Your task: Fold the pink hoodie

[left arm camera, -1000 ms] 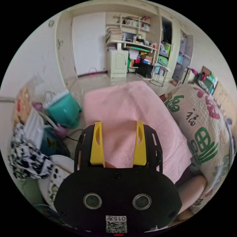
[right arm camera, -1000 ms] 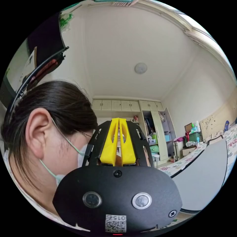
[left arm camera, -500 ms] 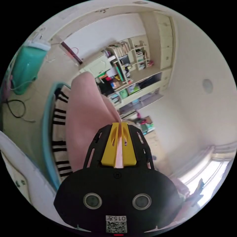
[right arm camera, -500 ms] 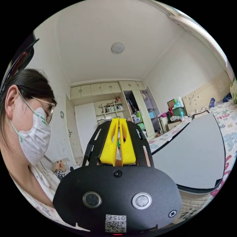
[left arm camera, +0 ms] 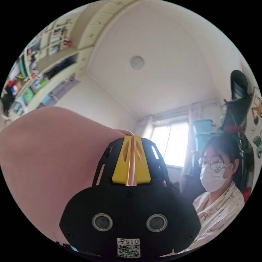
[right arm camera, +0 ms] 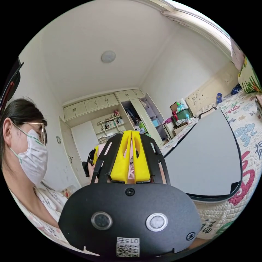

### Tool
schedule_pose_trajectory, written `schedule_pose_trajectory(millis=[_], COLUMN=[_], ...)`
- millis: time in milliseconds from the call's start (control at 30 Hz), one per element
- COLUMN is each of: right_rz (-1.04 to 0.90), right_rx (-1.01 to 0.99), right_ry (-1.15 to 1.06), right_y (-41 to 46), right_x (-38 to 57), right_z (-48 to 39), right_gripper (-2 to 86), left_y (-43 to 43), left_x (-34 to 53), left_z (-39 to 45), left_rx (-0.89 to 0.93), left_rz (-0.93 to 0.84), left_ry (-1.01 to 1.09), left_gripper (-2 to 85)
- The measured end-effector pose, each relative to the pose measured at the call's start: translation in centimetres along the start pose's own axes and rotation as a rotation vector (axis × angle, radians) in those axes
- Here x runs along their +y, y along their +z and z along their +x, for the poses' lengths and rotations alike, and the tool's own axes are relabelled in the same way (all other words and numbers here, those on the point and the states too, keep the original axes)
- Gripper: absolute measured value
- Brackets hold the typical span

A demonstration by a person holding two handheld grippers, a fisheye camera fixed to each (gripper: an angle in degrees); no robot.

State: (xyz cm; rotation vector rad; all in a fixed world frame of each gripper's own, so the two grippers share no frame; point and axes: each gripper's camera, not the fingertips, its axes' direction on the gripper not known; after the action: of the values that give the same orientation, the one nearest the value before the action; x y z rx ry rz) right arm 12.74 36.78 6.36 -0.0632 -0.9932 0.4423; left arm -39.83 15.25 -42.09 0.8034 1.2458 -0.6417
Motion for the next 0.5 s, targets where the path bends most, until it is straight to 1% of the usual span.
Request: schedule_pose_trajectory(millis=[33, 67, 100, 133, 167, 200, 267, 333, 433, 500], right_rz=[-0.004, -0.014, -0.021, -0.023, -0.032, -0.047, -0.087, -0.120, -0.129, -0.098], right_rx=[0.004, 0.016, 0.045, 0.067, 0.120, 0.174, 0.211, 0.230, 0.166, 0.065], right_ry=[-0.001, -0.011, -0.027, -0.036, -0.050, -0.060, -0.064, -0.033, 0.040, 0.074], right_y=[0.4, 1.0, 1.5, 1.8, 2.3, 2.7, 3.4, 3.6, 3.4, 3.8], right_x=[-0.3, -0.9, -1.5, -1.7, -2.2, -2.7, -3.4, -4.3, -6.1, -9.1], right_z=[-0.2, -0.6, -1.0, -1.2, -1.4, -1.5, -1.1, -0.4, 0.8, 0.7], right_gripper=[-0.3, -0.2, 0.0, 0.2, 0.7, 1.4, 5.4, 8.8, 11.3, 12.1], left_y=[2.0, 6.0, 10.0, 12.0, 15.5, 18.3, 21.3, 23.7, 28.4, 34.1], left_x=[-0.2, -0.5, -0.4, -0.1, 1.0, 2.3, 4.0, 4.9, 5.5, 5.3], left_z=[0.0, -0.1, -0.3, -0.6, -1.5, -2.3, -2.8, -2.6, -1.0, 1.7], left_rx=[0.068, 0.169, 0.234, 0.261, 0.337, 0.431, 0.518, 0.546, 0.636, 0.709], left_rz=[-0.011, -0.037, -0.081, -0.103, -0.135, -0.127, -0.094, -0.064, -0.022, -0.058], left_ry=[0.000, -0.011, -0.028, -0.045, -0.123, -0.192, -0.261, -0.294, -0.336, -0.356], left_gripper=[0.0, 0.1, 0.1, 0.2, 0.2, 0.2, 0.2, 0.2, 0.3, 0.3])
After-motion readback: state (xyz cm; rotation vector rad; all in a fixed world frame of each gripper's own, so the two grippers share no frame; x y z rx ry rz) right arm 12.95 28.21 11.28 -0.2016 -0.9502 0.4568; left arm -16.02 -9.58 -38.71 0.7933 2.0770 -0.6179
